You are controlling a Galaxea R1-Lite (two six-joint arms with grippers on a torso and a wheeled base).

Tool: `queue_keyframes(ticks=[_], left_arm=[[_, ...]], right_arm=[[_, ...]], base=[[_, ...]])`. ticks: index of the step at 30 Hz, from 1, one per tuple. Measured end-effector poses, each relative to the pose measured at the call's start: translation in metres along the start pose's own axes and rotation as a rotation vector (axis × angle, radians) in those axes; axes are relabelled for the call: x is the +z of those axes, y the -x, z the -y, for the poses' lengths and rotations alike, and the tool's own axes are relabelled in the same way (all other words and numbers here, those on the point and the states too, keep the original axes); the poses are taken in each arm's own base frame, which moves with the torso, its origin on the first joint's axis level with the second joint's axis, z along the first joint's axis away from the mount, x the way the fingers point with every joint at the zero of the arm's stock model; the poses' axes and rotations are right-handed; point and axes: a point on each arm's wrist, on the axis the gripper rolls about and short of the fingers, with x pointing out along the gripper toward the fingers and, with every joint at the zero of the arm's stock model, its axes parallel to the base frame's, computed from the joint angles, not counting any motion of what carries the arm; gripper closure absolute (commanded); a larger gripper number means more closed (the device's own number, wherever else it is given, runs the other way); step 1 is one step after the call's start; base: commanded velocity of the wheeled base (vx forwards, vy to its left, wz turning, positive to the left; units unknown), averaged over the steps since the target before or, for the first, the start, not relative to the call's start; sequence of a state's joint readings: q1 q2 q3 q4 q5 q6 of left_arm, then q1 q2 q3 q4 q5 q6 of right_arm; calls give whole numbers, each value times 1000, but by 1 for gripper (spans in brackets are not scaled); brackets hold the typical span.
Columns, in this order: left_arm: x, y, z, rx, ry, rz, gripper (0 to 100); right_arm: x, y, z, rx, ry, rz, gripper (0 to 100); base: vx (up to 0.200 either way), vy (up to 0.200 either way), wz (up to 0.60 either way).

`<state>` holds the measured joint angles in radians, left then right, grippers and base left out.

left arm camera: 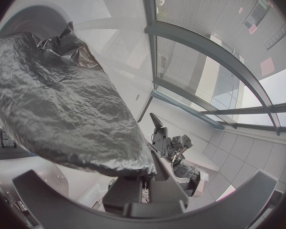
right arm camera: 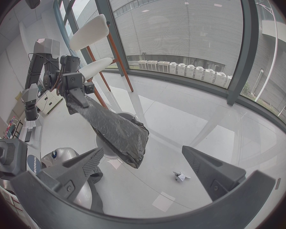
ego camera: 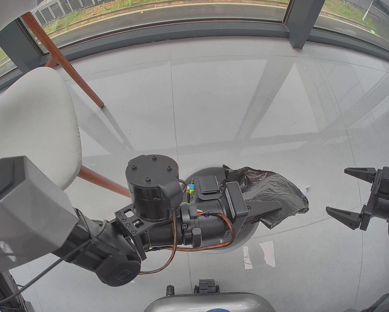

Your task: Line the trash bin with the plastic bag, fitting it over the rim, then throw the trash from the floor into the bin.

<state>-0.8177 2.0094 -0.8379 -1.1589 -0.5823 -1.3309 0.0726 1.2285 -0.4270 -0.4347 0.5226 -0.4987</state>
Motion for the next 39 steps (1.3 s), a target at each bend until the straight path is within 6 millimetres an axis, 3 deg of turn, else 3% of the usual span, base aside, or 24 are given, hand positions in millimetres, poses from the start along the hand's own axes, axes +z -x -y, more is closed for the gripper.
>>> queue_keyframes(ticks=[18,28,39], left_arm=[[8,-5,-39,20,18,30,100],[8,-5,-42,27,23,33,100],[9,-6,-40,19,18,30,100]], right_arm=[[-10,-24,13,-19,57,-98,0],[-20,-47,23,-29,70,-186,0],[-30,-71,17,19,76,-238,0]], base=[[0,0,0],[0,0,0],[0,0,0]])
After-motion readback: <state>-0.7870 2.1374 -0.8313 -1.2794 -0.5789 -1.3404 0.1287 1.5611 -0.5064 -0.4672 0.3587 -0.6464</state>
